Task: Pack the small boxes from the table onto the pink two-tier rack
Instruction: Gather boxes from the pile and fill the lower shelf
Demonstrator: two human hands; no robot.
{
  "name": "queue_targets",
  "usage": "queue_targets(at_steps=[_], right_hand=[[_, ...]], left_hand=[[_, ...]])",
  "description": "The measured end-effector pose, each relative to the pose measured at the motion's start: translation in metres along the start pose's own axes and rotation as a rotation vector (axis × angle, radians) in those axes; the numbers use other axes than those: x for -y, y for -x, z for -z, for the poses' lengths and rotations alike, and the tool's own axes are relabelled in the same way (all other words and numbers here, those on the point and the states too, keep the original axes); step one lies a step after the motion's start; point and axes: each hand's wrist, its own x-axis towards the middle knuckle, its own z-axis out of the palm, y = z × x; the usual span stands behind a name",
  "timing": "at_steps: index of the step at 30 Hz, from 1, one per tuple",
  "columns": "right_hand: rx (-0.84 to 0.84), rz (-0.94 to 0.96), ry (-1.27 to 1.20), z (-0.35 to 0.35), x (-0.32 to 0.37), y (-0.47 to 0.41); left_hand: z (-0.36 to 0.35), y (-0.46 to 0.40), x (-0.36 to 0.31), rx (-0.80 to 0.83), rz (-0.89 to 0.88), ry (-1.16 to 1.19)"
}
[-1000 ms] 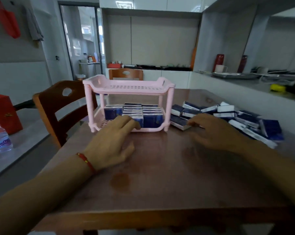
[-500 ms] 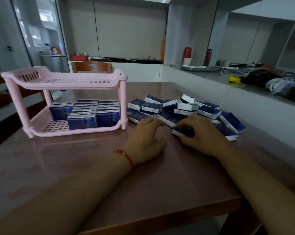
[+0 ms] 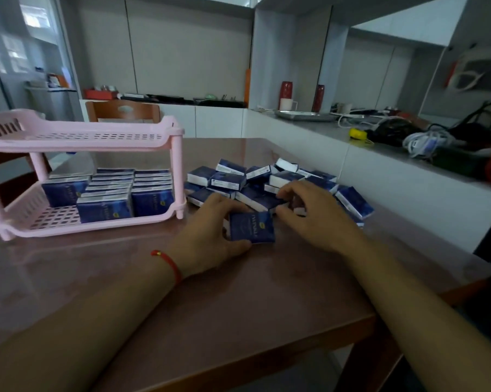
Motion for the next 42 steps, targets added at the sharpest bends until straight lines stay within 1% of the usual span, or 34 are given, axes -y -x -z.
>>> queue_targets(at_steps=[2,4,5,6,7,10,12,14,17,19,21,23,25,26,28,31,33,35,37,38,39,42], right_hand=[[-0.074,-0.205,0.245,0.011,-0.017,0.003],[-0.034,-0.343,0.532,0.014,-0.032,0.015],[0.009,-0.38,0.634,0.012,-0.038,0.022],[0.039,-0.393,0.68,0.011,-0.043,0.029],[0.05,-0.386,0.665,0.011,-0.045,0.035],[0.005,-0.318,0.399,0.021,-0.042,0.044],[0.013,-0.314,0.253,0.029,-0.033,0.049],[0.072,-0.381,0.185,0.035,-0.021,0.051],[0.226,-0.489,0.108,0.042,-0.002,0.048],[0.314,-0.517,-0.041,0.046,0.015,0.044],[0.332,-0.514,-0.27,0.047,0.033,0.042],[0.304,-0.48,-0.498,0.042,0.05,0.041],[0.231,-0.437,-0.671,0.029,0.063,0.037],[0.182,-0.428,-0.709,0.02,0.069,0.035],[0.115,-0.472,-0.723,0.003,0.078,0.029],[0.103,-0.536,-0.702,-0.019,0.08,0.021],[0.109,-0.486,-0.556,-0.025,0.086,0.019],[0.155,-0.387,-0.282,-0.026,0.095,0.016],[0.2,-0.263,-0.009,-0.027,0.102,0.012],[0.217,-0.198,0.048,-0.026,0.105,0.009],[0.223,-0.135,0.034,-0.026,0.108,0.006],[0.22,0.093,-0.136,-0.028,0.119,-0.002]], left_hand=[[0.0,0.001,-0.003,-0.011,-0.007,0.019],[0.001,0.003,-0.006,0.006,0.02,0.05],[0.001,0.003,-0.008,0.022,0.04,0.064],[0.002,0.004,-0.009,0.037,0.058,0.079],[0.003,0.004,-0.009,0.045,0.075,0.099],[0.005,0.005,-0.008,0.038,0.119,0.175],[0.005,0.006,-0.007,0.01,0.127,0.195],[0.004,0.008,-0.007,-0.016,0.126,0.191],[0.006,0.008,-0.006,-0.028,0.111,0.168],[0.009,0.009,-0.008,-0.041,0.11,0.157],[0.011,0.011,-0.01,-0.056,0.121,0.18],[0.012,0.014,-0.01,-0.086,0.138,0.204],[0.012,0.016,-0.01,-0.094,0.157,0.242],[0.013,0.015,-0.011,-0.085,0.162,0.266],[0.017,0.014,-0.012,-0.042,0.151,0.339],[0.026,0.016,-0.006,0.061,0.168,0.451],[0.031,0.019,0.001,0.094,0.163,0.352],[0.039,0.022,0.008,0.062,0.125,0.172],[0.05,0.027,0.014,0.042,0.091,0.092],[0.058,0.031,0.018,0.048,0.091,0.071],[0.066,0.035,0.021,0.061,0.092,0.049],[0.089,0.051,0.032,0.114,0.085,-0.01]])
